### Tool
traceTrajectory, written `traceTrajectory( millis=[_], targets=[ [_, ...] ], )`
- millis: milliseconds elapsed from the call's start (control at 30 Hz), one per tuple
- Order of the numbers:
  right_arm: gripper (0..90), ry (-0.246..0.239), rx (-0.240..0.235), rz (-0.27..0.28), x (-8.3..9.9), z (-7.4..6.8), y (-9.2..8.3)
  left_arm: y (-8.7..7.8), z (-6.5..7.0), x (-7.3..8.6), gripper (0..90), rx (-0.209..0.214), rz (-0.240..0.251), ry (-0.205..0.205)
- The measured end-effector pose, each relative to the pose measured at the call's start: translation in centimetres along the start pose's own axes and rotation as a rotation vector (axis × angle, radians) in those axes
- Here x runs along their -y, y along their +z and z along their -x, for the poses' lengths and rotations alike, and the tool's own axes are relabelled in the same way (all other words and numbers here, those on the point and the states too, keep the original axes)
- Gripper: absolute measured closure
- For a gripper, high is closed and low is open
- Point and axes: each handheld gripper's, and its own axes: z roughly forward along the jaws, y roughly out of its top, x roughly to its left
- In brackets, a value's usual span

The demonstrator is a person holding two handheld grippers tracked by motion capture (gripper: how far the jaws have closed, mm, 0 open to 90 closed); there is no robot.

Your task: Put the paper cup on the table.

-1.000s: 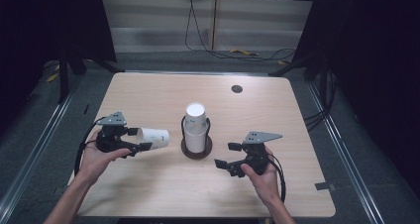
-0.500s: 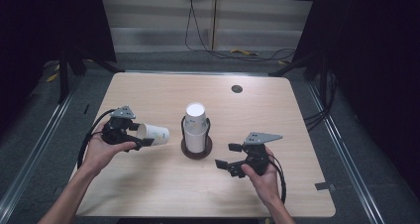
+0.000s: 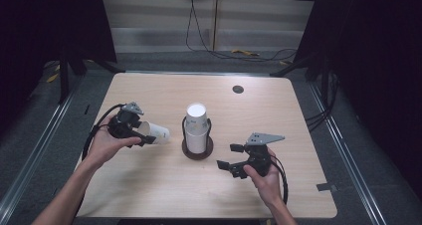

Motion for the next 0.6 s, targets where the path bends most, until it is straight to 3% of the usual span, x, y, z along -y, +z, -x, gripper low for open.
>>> traceTrajectory(
  millis=[133, 533, 600],
  targets=[
    [15.0, -0.001, 0.000, 0.001, 0.0, 0.0, 0.0, 0.3, -0.2, -0.3, 24.0, 0.012, -0.033, 0.004],
    [16.0, -0.005, 0.003, -0.004, 0.1, 0.0, 0.0, 1.0, -0.7, -1.4, 23.4, -0.029, -0.141, 0.031],
    [16.0, -0.006, 0.003, -0.002, 0.1, 0.0, 0.0, 1.0, -1.0, -1.4, 23.4, -0.031, -0.138, 0.025]
  ],
)
